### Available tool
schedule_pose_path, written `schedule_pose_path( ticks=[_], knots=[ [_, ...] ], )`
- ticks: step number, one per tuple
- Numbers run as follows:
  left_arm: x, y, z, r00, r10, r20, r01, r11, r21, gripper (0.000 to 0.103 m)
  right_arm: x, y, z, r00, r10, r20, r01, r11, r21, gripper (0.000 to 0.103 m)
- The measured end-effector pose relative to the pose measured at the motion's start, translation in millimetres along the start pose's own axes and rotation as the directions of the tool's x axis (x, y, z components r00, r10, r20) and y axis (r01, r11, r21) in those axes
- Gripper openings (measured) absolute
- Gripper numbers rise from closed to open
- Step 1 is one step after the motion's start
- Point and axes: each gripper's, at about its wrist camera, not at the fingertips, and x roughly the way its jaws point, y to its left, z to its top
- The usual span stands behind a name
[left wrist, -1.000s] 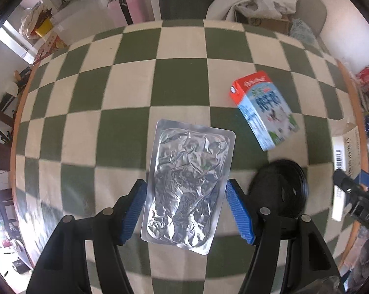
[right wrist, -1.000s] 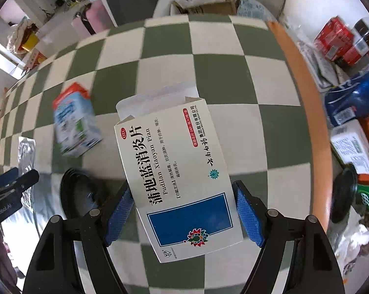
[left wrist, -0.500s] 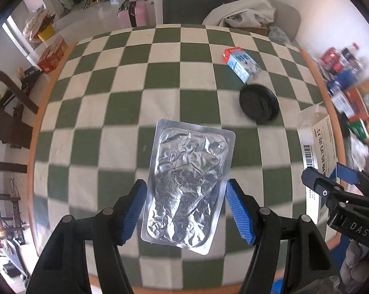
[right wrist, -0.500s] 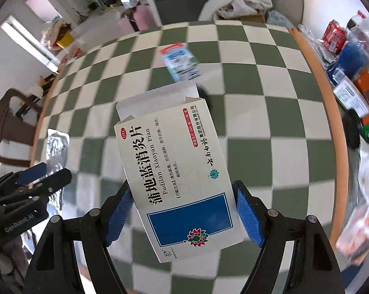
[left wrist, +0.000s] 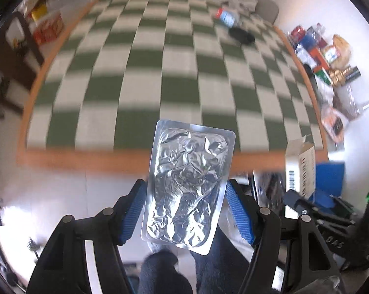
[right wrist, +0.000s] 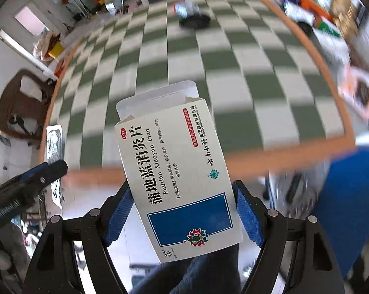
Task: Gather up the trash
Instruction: 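Carry the blister pack and medicine box toward the trash bin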
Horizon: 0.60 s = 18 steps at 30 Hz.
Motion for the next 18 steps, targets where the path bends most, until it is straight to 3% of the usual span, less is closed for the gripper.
schedule_pose_path(
  ticks=[4, 8, 14, 18],
  knots=[
    [33.1, 17.5, -44.8, 0.995, -0.021, -0.100, 0.015, 0.999, -0.052, 0.064, 27.4, -6.8, -67.0, 0.993, 0.008, -0.117, -0.005, 1.000, 0.029, 0.081],
    [103.5, 35.3, -67.6, 0.979, -0.045, -0.197, 0.020, 0.992, -0.126, 0.064, 77.9, -18.7, -108.5, 0.978, 0.027, -0.207, -0.016, 0.998, 0.054, 0.081],
    [253.2, 61.9, -66.3, 0.952, -0.086, -0.294, 0.020, 0.975, -0.220, 0.064, 211.0, -52.8, -142.2, 0.956, 0.057, -0.286, -0.023, 0.993, 0.119, 0.081],
    [336.7, 75.6, -64.5, 0.938, -0.080, -0.338, 0.005, 0.976, -0.216, 0.064, 308.3, -69.3, -151.2, 0.943, 0.076, -0.323, -0.030, 0.989, 0.145, 0.081]
  ],
)
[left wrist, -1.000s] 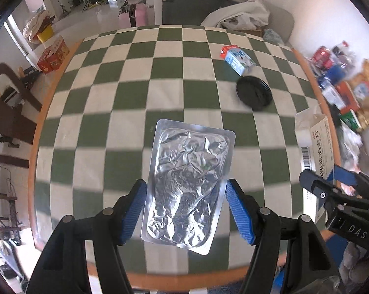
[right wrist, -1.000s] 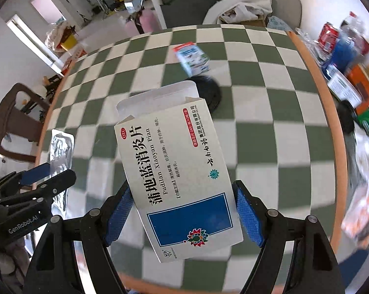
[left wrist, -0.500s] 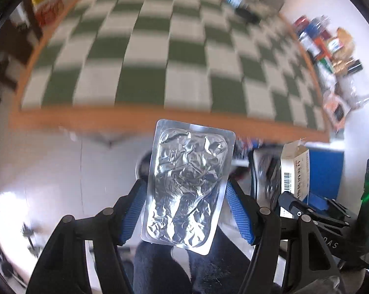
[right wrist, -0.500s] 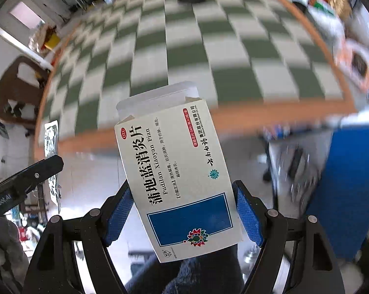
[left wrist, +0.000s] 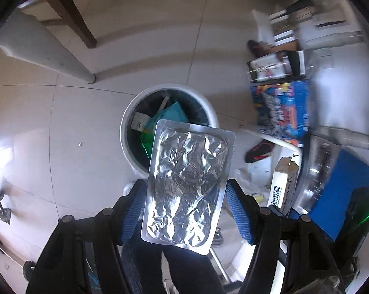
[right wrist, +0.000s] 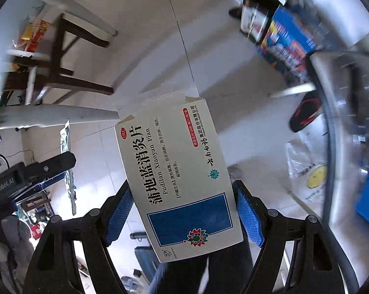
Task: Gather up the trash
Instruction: 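Carry the blister pack and medicine box toward the trash bin, then open both grippers over the trash bin to drop the pack and box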
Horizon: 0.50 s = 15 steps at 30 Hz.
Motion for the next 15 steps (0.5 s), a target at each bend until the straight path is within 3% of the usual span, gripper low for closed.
schedule_pose_path(
  ticks=[5, 8, 10, 12, 14, 15],
  knots=[
    [63.2, 17.7, 21.1, 0.997, 0.075, -0.026, -0.073, 0.996, 0.057, 0.068, 90.5, -2.1, 27.1, 1.000, 0.012, -0.022, -0.013, 1.000, -0.015, 0.083],
    [74.4, 31.9, 26.5, 0.993, 0.120, 0.011, -0.121, 0.991, 0.059, 0.091, 136.6, 0.4, 38.4, 0.998, 0.043, -0.045, -0.044, 0.999, -0.017, 0.085],
    [70.7, 38.3, 26.7, 0.989, 0.141, 0.049, -0.144, 0.988, 0.054, 0.091, 152.8, 2.0, 44.1, 0.999, 0.039, -0.031, -0.040, 0.999, -0.034, 0.101],
    [70.3, 44.8, 26.3, 0.985, 0.160, 0.069, -0.164, 0.985, 0.050, 0.092, 163.6, 4.1, 43.6, 1.000, 0.020, -0.018, -0.021, 0.998, -0.054, 0.103],
    [68.4, 48.3, 22.7, 0.980, 0.178, 0.090, -0.183, 0.982, 0.048, 0.103, 171.7, 2.1, 41.8, 1.000, -0.020, -0.020, 0.019, 0.998, -0.061, 0.103],
    [66.6, 49.2, 19.5, 0.977, 0.191, 0.096, -0.197, 0.979, 0.053, 0.103, 172.4, 1.5, 41.0, 0.999, -0.033, -0.020, 0.032, 0.998, -0.060, 0.103]
  ],
)
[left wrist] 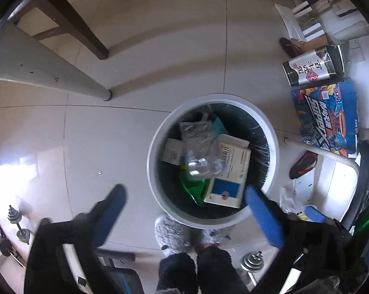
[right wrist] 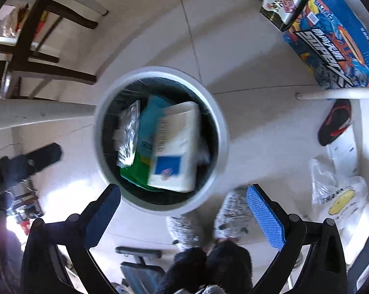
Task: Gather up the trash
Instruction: 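Open both grippers over the trash bin to drop the pack and box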
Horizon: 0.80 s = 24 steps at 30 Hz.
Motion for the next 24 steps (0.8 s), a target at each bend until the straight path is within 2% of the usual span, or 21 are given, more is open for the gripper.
schedule_pose_path(
  ticks=[3, 10, 18, 24],
  knots=[
    [-3.6, 0.2, -9.9, 0.998, 0.058, 0.006, -0.058, 0.998, 0.030, 0.103, -5.1, 2.1, -3.7, 0.998, -0.055, 0.014, 0.055, 0.998, -0.021, 0.103],
    [-23.5, -5.4, -32.5, 0.996, 0.090, 0.023, -0.091, 0.995, 0.043, 0.103, -25.9, 9.1, -13.2, 0.991, -0.133, 0.008, 0.133, 0.990, -0.055, 0.103],
    [-61.4, -13.5, -55.7, 0.994, 0.088, 0.065, -0.090, 0.995, 0.034, 0.103, -67.4, 9.2, -32.1, 0.989, -0.144, 0.016, 0.145, 0.988, -0.058, 0.103],
    [-101.4, -14.3, -80.1, 0.995, 0.080, 0.067, -0.081, 0.997, 0.017, 0.103, -120.7, 15.3, -50.6, 0.990, -0.136, 0.046, 0.138, 0.989, -0.060, 0.103]
  ],
)
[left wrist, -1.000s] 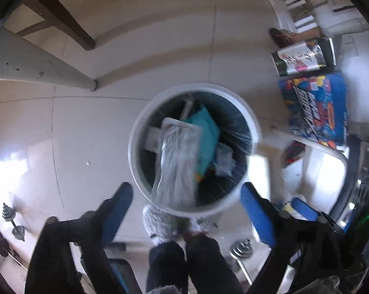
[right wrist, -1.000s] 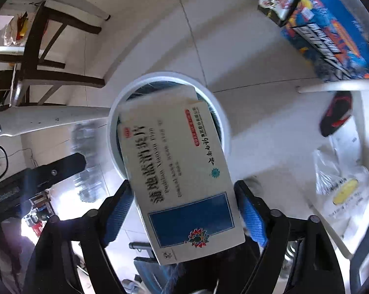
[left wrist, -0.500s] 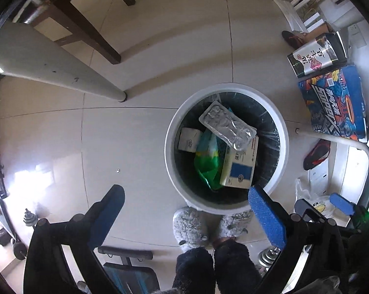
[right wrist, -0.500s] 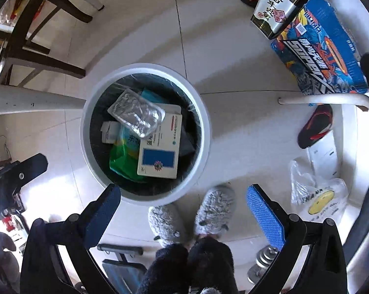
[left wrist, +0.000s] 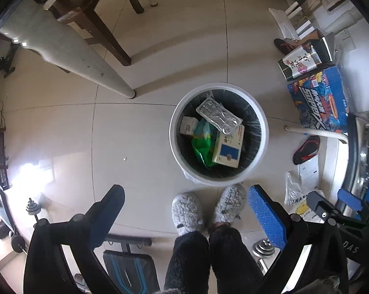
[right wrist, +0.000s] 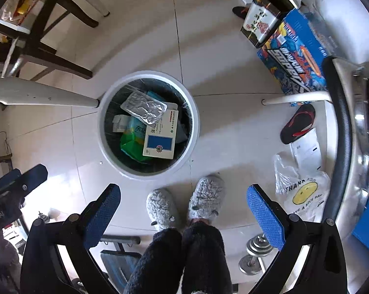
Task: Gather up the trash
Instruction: 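Open both grippers over the trash bin to drop the pack and box, then move both grippers back over the table toward the milk carton and lid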
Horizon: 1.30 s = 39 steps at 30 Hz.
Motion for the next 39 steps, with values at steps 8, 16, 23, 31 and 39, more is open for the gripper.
schedule_pose_path(
  ticks=[8, 16, 23, 31, 39],
  knots=[
    [-79.9, -1.6, -30.8, 1.000, -0.022, 0.006, 0.022, 1.000, -0.001, 0.103, -85.9, 4.0, -27.5, 1.000, 0.004, 0.028, -0.004, 1.000, 0.003, 0.103],
    [-176.1, 1.8, -56.3, 0.998, -0.040, 0.049, 0.038, 0.999, 0.029, 0.103, -196.5, 11.4, -53.4, 0.997, 0.045, 0.065, -0.046, 0.999, 0.018, 0.103],
    [-243.8, 11.4, -70.2, 0.996, -0.042, 0.081, 0.040, 0.999, 0.032, 0.103, -284.7, 31.7, -77.6, 0.995, 0.053, 0.080, -0.051, 0.998, -0.026, 0.103],
    [-328.8, 9.2, -16.3, 0.964, -0.031, 0.263, 0.024, 0.999, 0.029, 0.103, -379.6, 36.7, -43.8, 0.974, 0.119, 0.192, -0.128, 0.991, 0.037, 0.103],
    [-372.4, -13.2, 97.6, 0.922, 0.079, 0.380, -0.085, 0.996, -0.002, 0.103, -449.9, 18.8, 76.3, 0.943, 0.110, 0.313, -0.139, 0.988, 0.072, 0.103]
  ],
)
